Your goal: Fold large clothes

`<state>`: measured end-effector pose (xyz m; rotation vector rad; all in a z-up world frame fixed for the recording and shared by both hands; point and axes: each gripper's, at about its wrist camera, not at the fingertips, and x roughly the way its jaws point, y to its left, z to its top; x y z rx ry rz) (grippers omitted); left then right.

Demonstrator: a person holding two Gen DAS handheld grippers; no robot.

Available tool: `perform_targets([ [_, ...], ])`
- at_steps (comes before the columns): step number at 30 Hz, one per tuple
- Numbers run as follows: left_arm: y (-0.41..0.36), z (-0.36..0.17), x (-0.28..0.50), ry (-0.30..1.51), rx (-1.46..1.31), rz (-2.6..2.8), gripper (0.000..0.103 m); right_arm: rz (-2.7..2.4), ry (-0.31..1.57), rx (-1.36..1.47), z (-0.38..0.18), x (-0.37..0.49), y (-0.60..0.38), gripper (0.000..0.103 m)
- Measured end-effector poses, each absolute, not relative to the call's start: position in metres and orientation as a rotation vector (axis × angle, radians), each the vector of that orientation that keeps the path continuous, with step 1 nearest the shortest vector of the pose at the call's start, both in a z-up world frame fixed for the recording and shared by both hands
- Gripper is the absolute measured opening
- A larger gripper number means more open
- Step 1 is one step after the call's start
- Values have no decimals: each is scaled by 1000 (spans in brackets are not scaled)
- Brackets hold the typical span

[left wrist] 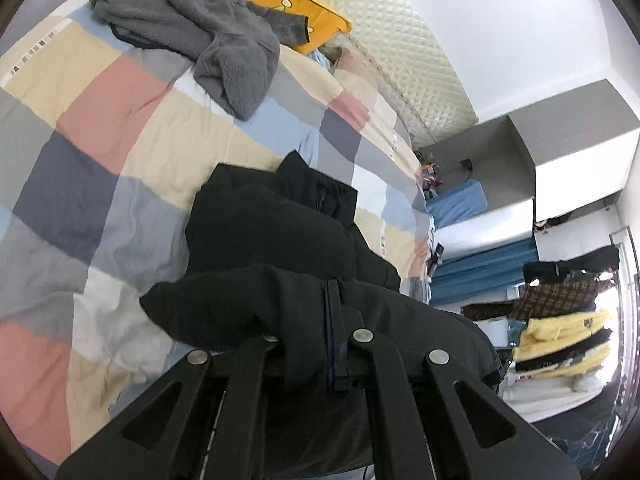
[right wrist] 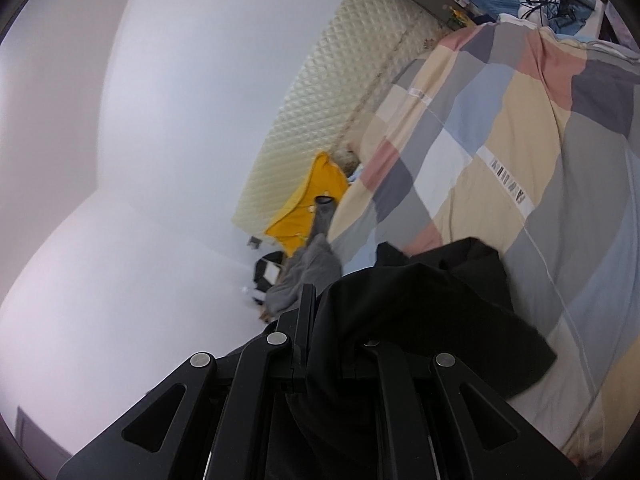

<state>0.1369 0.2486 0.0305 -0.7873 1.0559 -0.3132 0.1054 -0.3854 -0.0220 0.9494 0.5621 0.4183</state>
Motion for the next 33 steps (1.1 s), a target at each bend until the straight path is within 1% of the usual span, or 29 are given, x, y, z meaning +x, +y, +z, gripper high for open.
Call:
perform_targets([
  [7, 243, 20, 184, 1071, -794, -226, 5, 315, 656, 920, -38, 173, -379, 5],
  [13, 230, 6, 225, 1102, -743, -156, 8, 236, 756, 945, -78, 229, -382, 5],
  [24, 204, -63, 306, 1170, -614, 8, 9, 115, 925, 873, -142, 306, -367, 4],
  [33, 181, -104, 343, 1212, -530, 56, 9, 66, 991, 823, -168, 339, -360, 1],
])
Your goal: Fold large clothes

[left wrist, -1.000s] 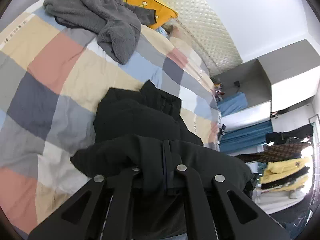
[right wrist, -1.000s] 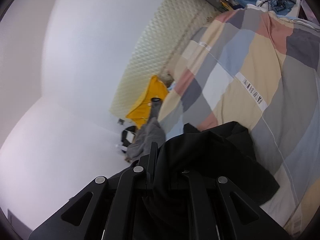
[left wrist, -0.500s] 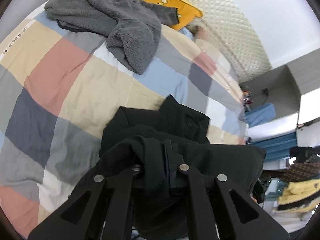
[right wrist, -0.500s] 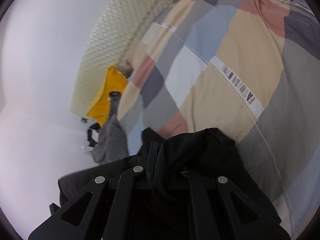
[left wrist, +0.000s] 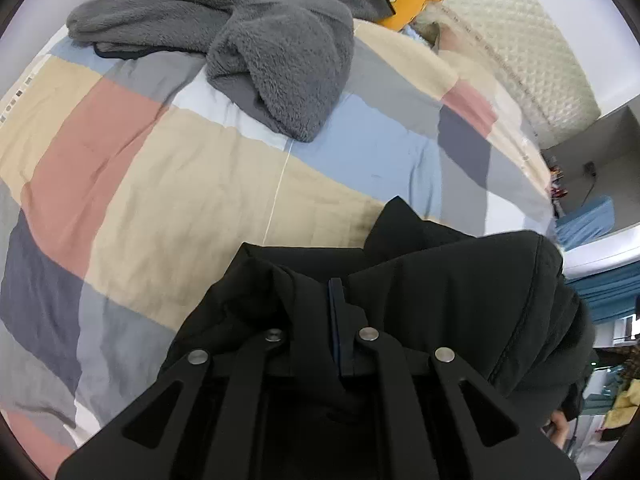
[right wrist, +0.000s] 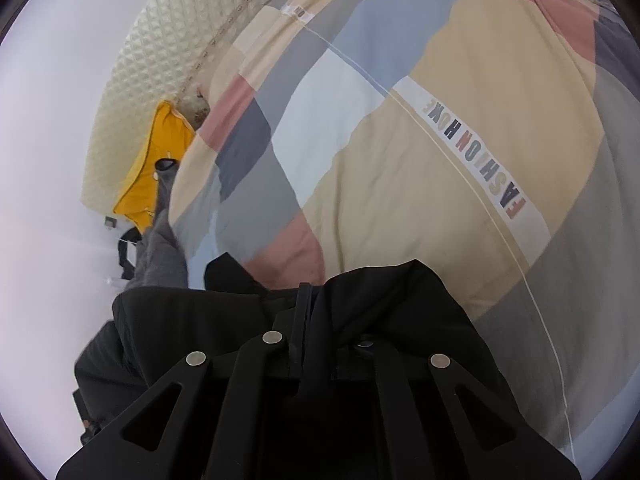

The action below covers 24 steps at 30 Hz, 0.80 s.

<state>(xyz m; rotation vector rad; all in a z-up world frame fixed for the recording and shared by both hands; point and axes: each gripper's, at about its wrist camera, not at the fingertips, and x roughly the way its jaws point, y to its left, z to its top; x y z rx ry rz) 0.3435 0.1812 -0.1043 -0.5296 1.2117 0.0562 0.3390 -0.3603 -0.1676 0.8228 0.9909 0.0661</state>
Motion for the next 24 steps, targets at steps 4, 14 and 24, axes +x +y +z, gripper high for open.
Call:
perform_targets([
  [4, 173, -119, 353, 1230, -482, 73, 9, 69, 1001, 838, -181, 346, -359, 0],
  [14, 157, -148, 367, 1242, -390, 92, 8, 86, 969, 808, -191, 353, -349, 0],
  [24, 172, -133, 340, 1168, -506, 46, 8, 101, 957, 810, -167, 325, -351, 9],
])
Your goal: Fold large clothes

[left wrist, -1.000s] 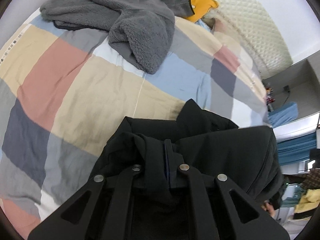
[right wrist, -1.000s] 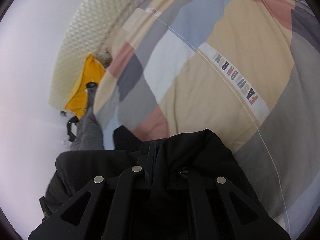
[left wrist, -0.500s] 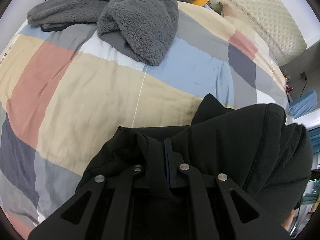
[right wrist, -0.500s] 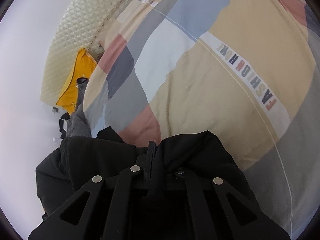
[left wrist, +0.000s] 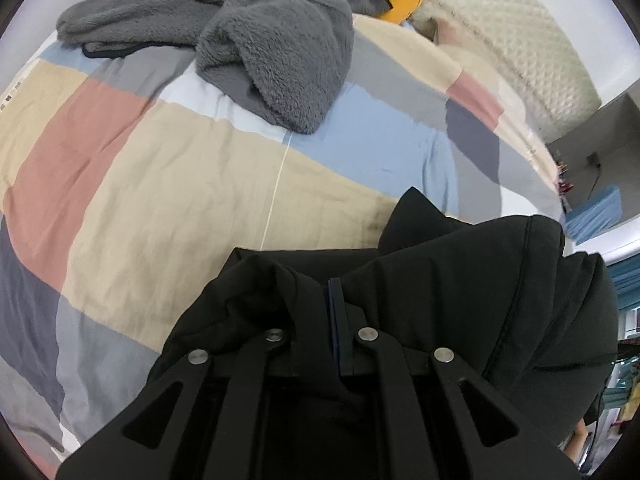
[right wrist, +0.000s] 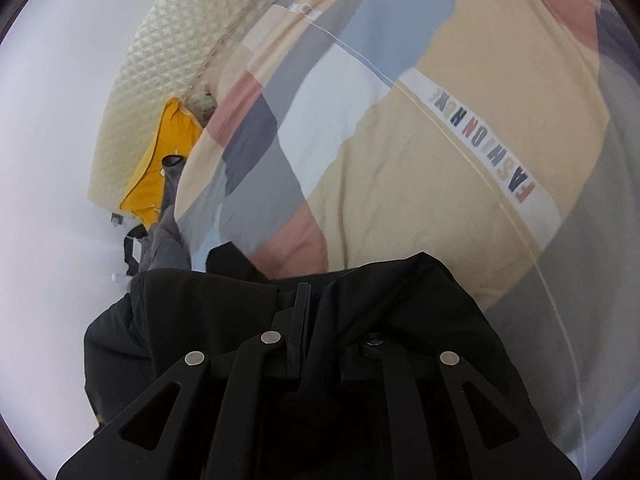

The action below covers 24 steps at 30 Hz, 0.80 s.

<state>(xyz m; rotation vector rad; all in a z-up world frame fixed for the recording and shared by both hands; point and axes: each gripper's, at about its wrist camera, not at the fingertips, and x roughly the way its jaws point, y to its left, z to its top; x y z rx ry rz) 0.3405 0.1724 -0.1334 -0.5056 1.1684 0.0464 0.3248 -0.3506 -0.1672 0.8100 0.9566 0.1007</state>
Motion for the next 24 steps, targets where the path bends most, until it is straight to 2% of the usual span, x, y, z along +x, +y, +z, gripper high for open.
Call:
perform_targets([
  [3, 180, -125, 328, 1162, -546, 23, 8, 101, 962, 785, -154, 314, -353, 14],
  [5, 185, -119, 322, 1162, -567, 10, 11, 90, 959, 784, -145, 305, -357, 36],
  [6, 188, -116, 319, 1162, -578, 3, 15, 97, 951, 788, -142, 301, -359, 43],
  [7, 191, -112, 316, 1173, -580, -17, 19, 109, 938, 791, -137, 296, -361, 55],
  [8, 192, -109, 314, 1180, -571, -30, 31, 110, 926, 781, -130, 290, -364, 60],
  [9, 195, -103, 310, 1174, -559, -46, 44, 104, 919, 771, -126, 287, -366, 61],
  [10, 198, -96, 304, 1157, -552, -48, 52, 97, 907, 752, -118, 281, -369, 62],
  [11, 200, -90, 299, 1143, -546, -46, 68, 89, 895, 730, -110, 276, -370, 62],
  [12, 203, -82, 293, 1125, -535, -43, 79, 81, 886, 711, -104, 272, -371, 63],
  [17, 195, -35, 263, 982, -348, -44, 79, 67, 755, 535, -51, 246, -353, 67],
  [20, 151, -16, 237, 893, -110, -114, 79, 145, 697, 462, -32, 232, -320, 76],
  [24, 98, -13, 209, 844, -39, -250, 79, 253, 692, 386, -33, 221, -271, 79],
])
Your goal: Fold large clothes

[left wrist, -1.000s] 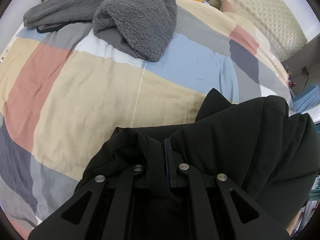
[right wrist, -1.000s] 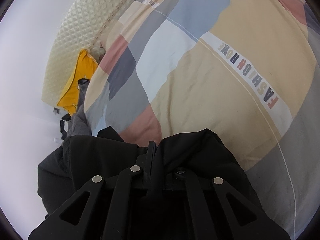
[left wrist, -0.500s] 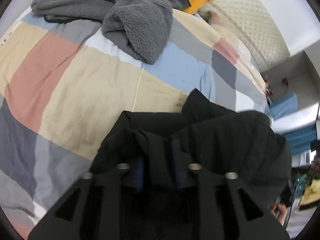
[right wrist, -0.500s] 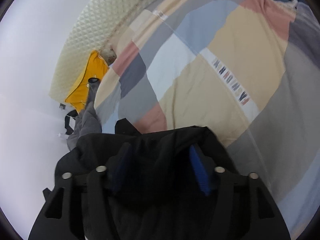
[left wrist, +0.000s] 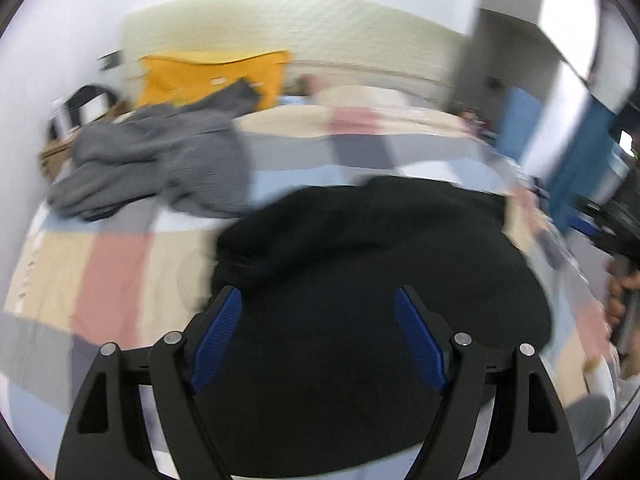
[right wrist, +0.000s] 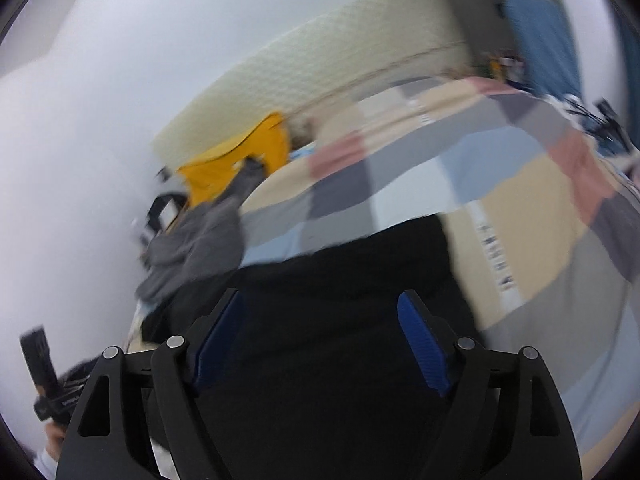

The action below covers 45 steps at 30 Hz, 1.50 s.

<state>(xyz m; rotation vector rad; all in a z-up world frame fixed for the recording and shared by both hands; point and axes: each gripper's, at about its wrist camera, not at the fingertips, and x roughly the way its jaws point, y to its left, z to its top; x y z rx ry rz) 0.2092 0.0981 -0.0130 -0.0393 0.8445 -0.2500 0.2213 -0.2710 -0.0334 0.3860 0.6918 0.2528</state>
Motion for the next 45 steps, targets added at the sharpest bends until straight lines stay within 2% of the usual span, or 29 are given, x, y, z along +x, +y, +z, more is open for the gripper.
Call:
perform_targets([
  [6, 35, -49, 225, 855, 59, -278, 79, 283, 748, 222, -73, 221, -230, 79],
  [13, 18, -87, 262, 878, 41, -201, 82, 234, 815, 161, -127, 255, -218, 80],
  [35, -7, -128, 362, 872, 129, -47, 86, 171, 799, 96, -162, 366, -193, 93],
  [45, 14, -123, 361, 845, 128, 39, 88, 116, 785, 8, -163, 363, -203, 93],
])
